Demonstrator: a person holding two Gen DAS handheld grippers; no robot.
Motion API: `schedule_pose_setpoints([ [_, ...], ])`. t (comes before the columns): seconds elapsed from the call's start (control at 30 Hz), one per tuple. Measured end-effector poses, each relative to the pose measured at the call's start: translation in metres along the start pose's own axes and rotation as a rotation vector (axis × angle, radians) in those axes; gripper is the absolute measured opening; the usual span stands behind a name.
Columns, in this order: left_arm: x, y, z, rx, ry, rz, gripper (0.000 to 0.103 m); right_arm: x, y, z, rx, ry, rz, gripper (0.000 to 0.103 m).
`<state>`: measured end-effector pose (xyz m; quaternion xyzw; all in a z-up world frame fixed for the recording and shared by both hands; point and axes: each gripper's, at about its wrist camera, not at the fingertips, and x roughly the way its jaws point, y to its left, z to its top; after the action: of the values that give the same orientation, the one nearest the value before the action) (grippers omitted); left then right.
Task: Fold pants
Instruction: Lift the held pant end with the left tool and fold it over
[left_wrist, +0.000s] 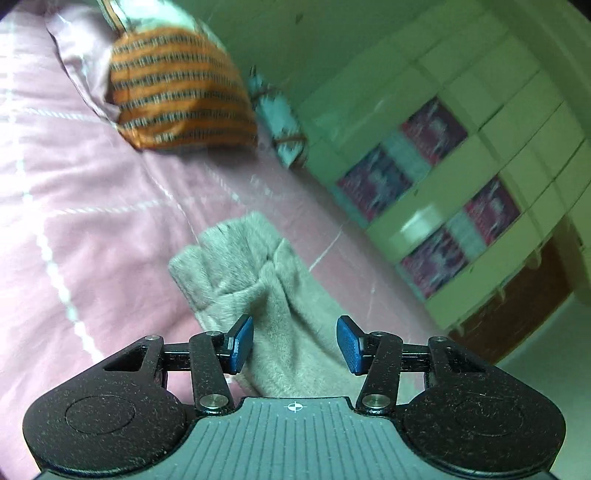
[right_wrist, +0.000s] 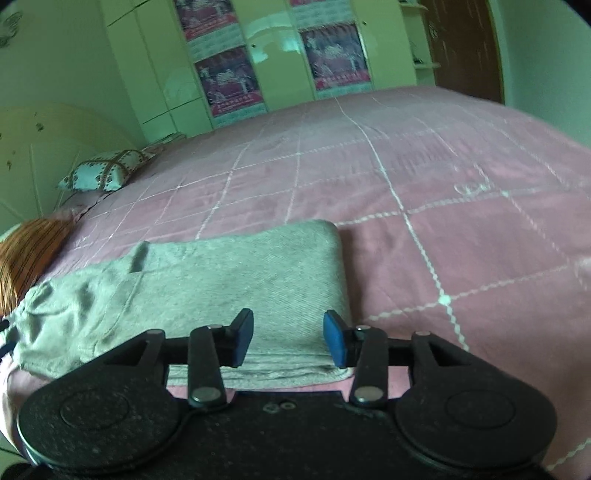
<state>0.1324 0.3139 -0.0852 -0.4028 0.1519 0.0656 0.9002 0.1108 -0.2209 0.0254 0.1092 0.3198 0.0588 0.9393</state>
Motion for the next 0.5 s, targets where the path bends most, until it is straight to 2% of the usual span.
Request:
schedule_pose_setpoints([
  [0.13,0.009,0.029,-0.002,-0.086,0.008,0.041,0.051,0.010,0.013,-0.005,-0.023,0.038,-0.001,0.038],
  [0.2,0.011,0.035,0.001,-0.131,-0.031,0.027,0.051,0.013,0.020,-0.006,-0.032,0.043,0.001,0.038],
  [0.3,0.018,0.031,0.007,-0.113,-0.041,-0.005,0.051,0.014,0.026,-0.007,-0.032,0.044,-0.001,0.039],
  [0.43,0.031,0.025,0.014,-0.077,-0.030,0.010,0.050,0.017,0.028,-0.010,-0.036,0.051,-0.010,0.040],
  [0.47,0.032,0.026,0.017,-0.092,-0.030,0.001,0.039,0.017,0.029,-0.011,-0.039,0.053,-0.012,0.041],
  [0.5,0.035,0.028,0.021,-0.110,-0.020,-0.023,0.021,0.017,0.030,-0.012,-0.045,0.055,-0.013,0.041],
])
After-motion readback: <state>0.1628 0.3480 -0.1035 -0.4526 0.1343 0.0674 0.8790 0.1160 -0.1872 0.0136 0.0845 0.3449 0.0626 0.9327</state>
